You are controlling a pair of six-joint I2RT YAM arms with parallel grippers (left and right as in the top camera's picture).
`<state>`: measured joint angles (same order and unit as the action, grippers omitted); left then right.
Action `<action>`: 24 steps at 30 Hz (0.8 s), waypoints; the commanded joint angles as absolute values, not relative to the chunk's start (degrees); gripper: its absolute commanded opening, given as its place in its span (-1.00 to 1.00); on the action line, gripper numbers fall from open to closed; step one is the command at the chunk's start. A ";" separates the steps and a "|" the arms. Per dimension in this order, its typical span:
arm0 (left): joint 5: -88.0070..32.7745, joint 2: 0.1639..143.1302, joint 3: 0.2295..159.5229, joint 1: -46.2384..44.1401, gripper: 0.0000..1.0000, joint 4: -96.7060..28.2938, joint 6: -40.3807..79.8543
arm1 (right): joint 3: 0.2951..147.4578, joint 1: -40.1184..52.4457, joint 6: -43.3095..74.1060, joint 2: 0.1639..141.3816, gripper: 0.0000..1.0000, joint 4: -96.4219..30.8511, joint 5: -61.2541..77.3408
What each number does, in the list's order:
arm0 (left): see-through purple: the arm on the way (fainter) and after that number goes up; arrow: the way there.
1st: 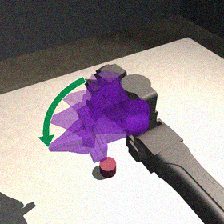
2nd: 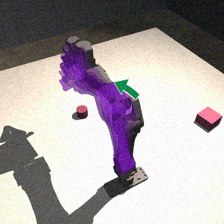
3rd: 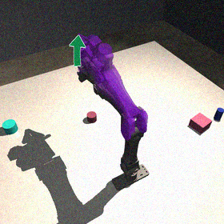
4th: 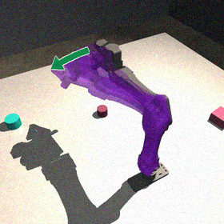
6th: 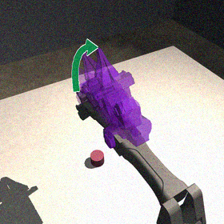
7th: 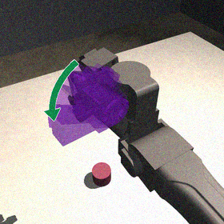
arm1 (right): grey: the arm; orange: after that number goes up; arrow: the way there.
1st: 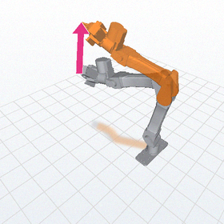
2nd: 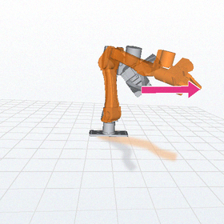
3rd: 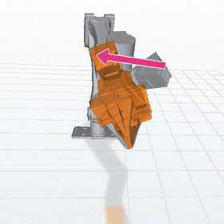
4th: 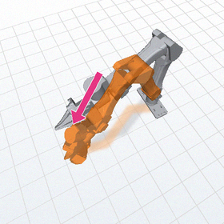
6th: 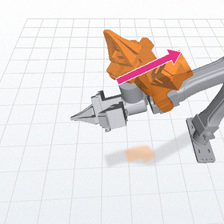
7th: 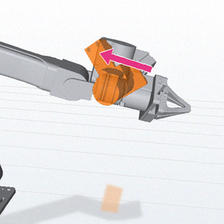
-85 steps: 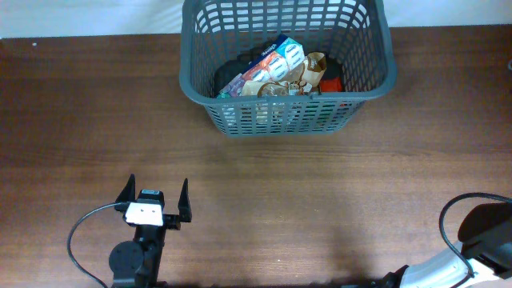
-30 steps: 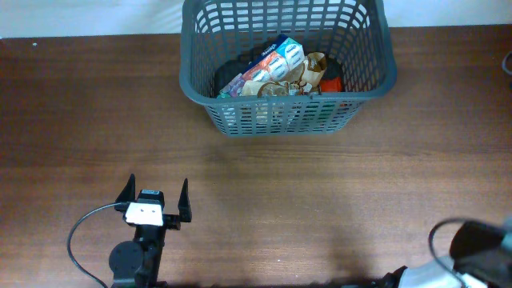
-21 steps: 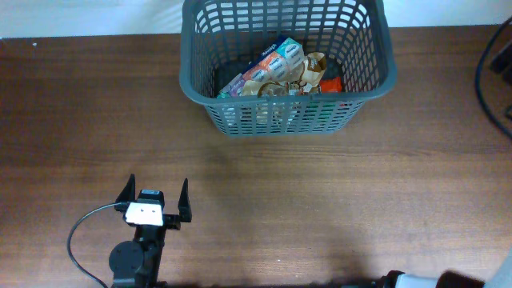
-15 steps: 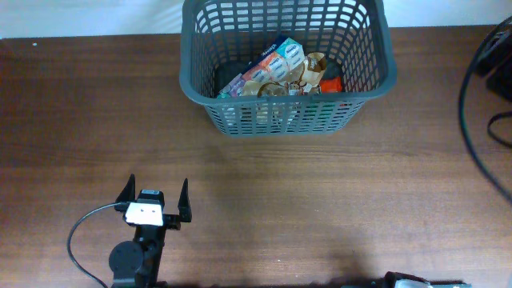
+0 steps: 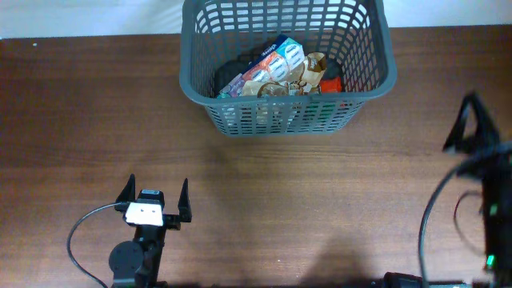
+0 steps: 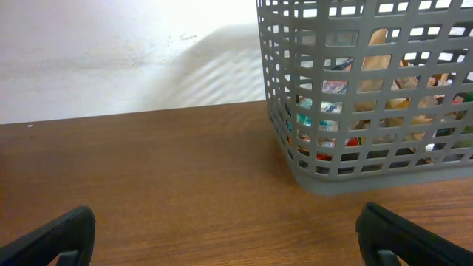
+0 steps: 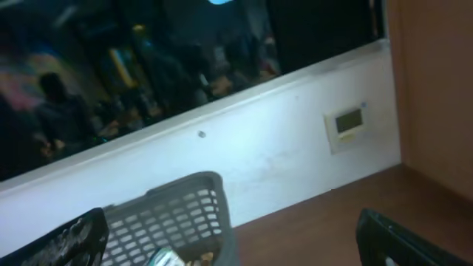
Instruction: Pack container
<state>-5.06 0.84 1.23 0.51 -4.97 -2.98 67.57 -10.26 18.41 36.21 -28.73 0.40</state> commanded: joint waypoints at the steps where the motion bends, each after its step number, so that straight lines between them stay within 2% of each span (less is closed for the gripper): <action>1: -4.47 0.30 0.93 0.93 0.99 -5.15 -3.29 | 60.31 -9.65 17.28 27.57 0.97 -28.49 2.63; 7: -4.47 0.30 0.93 0.91 0.99 -5.17 -3.29 | 49.80 -7.75 12.19 15.31 0.98 -25.04 3.36; 11: -4.47 0.30 0.93 0.93 0.98 -5.15 -3.29 | 41.85 -5.82 7.42 10.31 0.98 -15.20 4.16; 17: -4.47 0.30 0.93 0.91 0.99 -5.15 -3.27 | 32.51 -5.52 7.51 7.14 0.97 -4.49 5.65; 24: -4.47 0.30 0.93 0.93 0.99 -5.15 -3.27 | 26.48 -5.50 7.49 6.72 0.98 -1.32 8.25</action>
<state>-5.04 0.82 1.21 0.51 -4.97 -2.98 28.71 -6.15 8.08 7.64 -1.98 5.76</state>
